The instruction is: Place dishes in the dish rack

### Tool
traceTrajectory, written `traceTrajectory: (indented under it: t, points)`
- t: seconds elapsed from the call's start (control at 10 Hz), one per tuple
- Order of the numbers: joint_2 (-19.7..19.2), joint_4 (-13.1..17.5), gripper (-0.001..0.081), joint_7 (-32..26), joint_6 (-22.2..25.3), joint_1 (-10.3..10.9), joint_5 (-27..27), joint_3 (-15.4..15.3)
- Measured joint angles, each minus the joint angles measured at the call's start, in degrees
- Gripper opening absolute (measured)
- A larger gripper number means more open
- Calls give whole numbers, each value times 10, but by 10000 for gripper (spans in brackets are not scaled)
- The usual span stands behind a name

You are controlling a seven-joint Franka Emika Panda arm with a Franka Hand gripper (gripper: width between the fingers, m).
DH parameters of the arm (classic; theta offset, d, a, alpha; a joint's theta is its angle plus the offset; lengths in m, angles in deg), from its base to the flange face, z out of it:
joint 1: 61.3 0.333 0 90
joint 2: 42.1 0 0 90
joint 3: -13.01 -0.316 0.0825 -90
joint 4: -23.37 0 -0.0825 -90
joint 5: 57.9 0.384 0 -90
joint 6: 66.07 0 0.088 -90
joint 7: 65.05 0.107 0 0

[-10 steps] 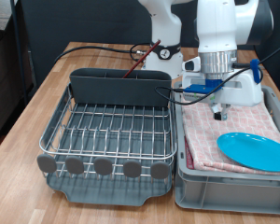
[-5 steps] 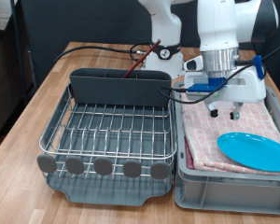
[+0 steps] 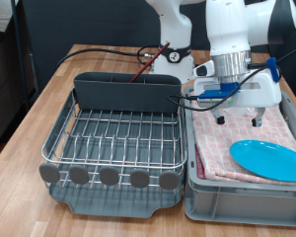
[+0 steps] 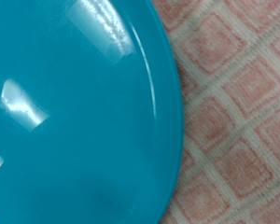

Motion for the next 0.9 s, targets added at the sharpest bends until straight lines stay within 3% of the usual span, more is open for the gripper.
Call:
traceTrajectory:
  t: [0.9]
  points:
    - [-48, 49, 802, -118, -11, -38, 104, -51]
